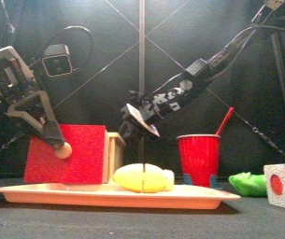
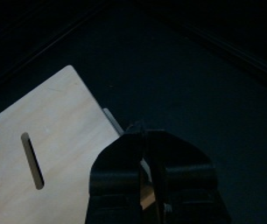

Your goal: Close drawer

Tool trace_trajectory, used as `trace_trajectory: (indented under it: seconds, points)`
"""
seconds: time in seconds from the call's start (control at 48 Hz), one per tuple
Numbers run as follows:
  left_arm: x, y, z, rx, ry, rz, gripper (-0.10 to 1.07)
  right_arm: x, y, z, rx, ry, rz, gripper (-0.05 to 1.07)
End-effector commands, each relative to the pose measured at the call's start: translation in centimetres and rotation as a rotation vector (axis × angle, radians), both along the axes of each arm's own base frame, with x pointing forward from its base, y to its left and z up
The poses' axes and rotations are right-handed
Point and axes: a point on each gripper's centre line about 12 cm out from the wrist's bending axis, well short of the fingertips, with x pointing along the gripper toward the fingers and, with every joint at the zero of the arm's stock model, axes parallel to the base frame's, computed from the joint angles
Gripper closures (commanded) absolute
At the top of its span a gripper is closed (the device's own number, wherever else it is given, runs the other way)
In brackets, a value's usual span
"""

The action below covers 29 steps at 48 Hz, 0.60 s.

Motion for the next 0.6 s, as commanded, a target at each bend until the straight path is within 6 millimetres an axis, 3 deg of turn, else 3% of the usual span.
trace_trajectory:
  seconds: [0.0, 0.583]
  points:
    - [0.4, 0.5, 0.4, 0.001, -0.018, 0.018, 0.54, 0.3, -0.3, 1.9, -0.022, -0.039, -0.002, 0.71]
    - [0.5, 4.6, 0.7, 0.007, -0.040, 0.163, 0.54, 0.4, -0.1, 1.9, -0.027, -0.027, 0.013, 0.71]
